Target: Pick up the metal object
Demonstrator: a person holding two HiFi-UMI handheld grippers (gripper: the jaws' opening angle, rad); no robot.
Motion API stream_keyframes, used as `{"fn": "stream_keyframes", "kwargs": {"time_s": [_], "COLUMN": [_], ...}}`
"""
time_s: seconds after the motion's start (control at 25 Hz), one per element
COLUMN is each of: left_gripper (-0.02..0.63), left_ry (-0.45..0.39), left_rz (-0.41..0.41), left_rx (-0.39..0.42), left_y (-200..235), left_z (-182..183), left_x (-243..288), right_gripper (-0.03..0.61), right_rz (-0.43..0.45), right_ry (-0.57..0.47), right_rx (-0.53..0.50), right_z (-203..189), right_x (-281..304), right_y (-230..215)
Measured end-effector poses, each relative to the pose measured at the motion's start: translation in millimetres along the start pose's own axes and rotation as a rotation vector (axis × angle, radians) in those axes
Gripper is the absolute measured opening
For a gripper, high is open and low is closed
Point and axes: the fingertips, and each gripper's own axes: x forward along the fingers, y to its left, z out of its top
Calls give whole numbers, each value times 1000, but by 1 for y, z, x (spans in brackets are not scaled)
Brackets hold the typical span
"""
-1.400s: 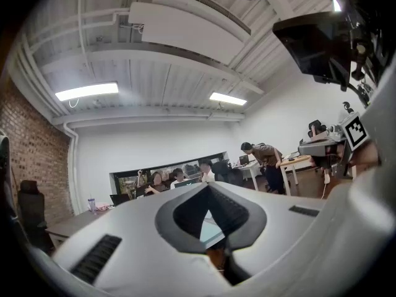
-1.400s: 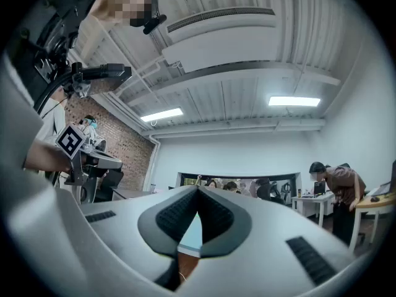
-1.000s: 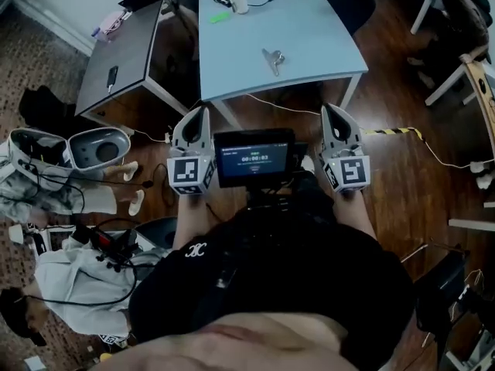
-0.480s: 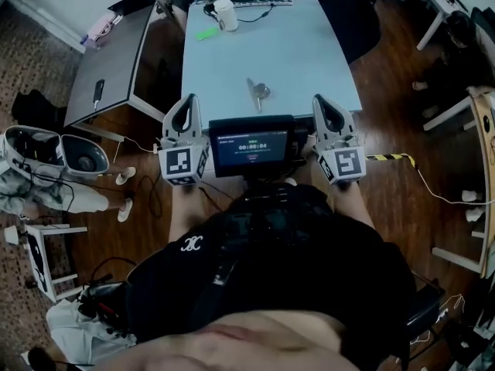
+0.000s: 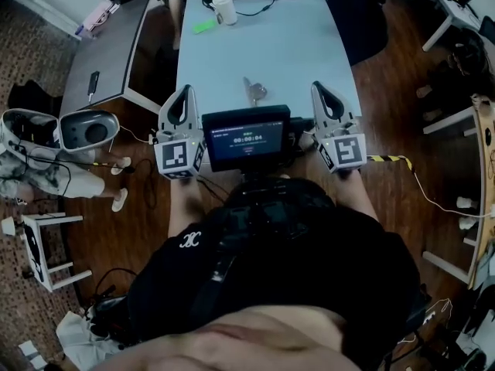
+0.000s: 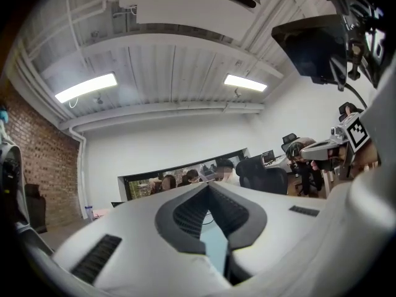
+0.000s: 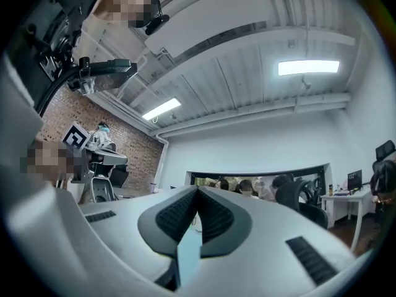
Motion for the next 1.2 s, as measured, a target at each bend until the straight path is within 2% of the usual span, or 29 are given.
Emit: {"fn": "stream_keyframes", "kwargs": {"time_s": [0.48, 0.76, 1.0, 1.12, 1.2], "left_gripper": [-5, -5, -5, -5, -6], "left_ry": [-4, 0, 0, 2, 11], "left_rz": [-14, -38, -6, 10, 21], "left_rx": [12, 21, -30, -45, -42], "left_y": [28, 49, 79, 91, 98], "left_z": [-8, -22, -34, -38, -44], "left_x": [19, 21, 14, 8, 3], "right_gripper": [-17, 27, 34, 132, 135], "right_rz": [14, -28, -56, -72, -74], "right_ry": [33, 71, 120, 146, 166], "right_rx": [34, 76, 82, 118, 144], "right_z": [-20, -45, -70, -85, -98], "right_x": [39, 68, 93, 105, 112], "right_y": [14, 22, 25, 27, 30]}}
